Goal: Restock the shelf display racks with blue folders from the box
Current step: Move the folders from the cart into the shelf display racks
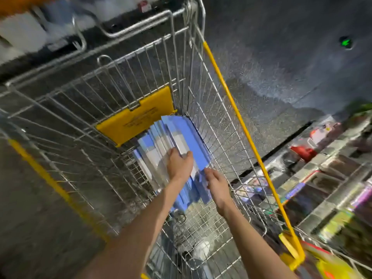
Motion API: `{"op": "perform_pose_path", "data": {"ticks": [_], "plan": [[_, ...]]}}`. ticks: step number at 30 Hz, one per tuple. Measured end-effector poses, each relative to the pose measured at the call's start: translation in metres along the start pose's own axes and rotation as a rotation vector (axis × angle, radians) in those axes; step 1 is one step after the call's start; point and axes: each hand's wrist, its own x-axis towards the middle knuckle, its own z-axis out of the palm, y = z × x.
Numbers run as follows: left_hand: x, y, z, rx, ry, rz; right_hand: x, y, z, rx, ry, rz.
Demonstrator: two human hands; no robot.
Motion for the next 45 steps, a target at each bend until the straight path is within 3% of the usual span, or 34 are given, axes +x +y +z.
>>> {"op": "perform_pose_path", "data": {"ticks": [5, 9, 14, 19, 23, 27, 30, 35, 40, 45], "plan": [[0.007, 0.007, 0.005, -0.11, 0.052, -0.026, 0.011, 0.003, 0.009, -0.068, -0.006, -0.021], [0.011, 0.005, 0.004, -0.08, 0.035, 0.037, 0.031, 0.003, 0.013, -0.319, 0.031, -0.193], [0.021, -0.007, -0.004, -0.097, 0.045, 0.032, 0.058, 0.006, 0.016, -0.529, -0.049, -0.302], [0.024, -0.013, -0.013, -0.225, -0.003, 0.024, 0.066, -0.001, 0.024, -0.464, -0.071, -0.37], [0.027, -0.016, -0.025, -0.188, -0.083, 0.055, 0.068, -0.009, 0.02, -0.492, -0.018, -0.548], [0.025, -0.022, -0.036, -0.107, 0.026, 0.216, 0.083, -0.024, -0.008, -0.56, 0.229, -0.487], [0.027, -0.019, -0.035, -0.057, -0.019, 0.306, 0.089, -0.03, -0.016, -0.607, 0.172, -0.472], [0.02, -0.006, -0.02, 0.001, -0.108, 0.188, 0.085, -0.013, -0.001, -0.641, 0.083, -0.524], [0.018, 0.009, -0.013, -0.177, -0.052, 0.084, 0.082, -0.009, 0.006, -0.607, 0.079, -0.511], [0.015, 0.027, -0.013, -0.377, -0.115, 0.098, 0.069, -0.01, 0.008, -0.59, 0.06, -0.504]]}}
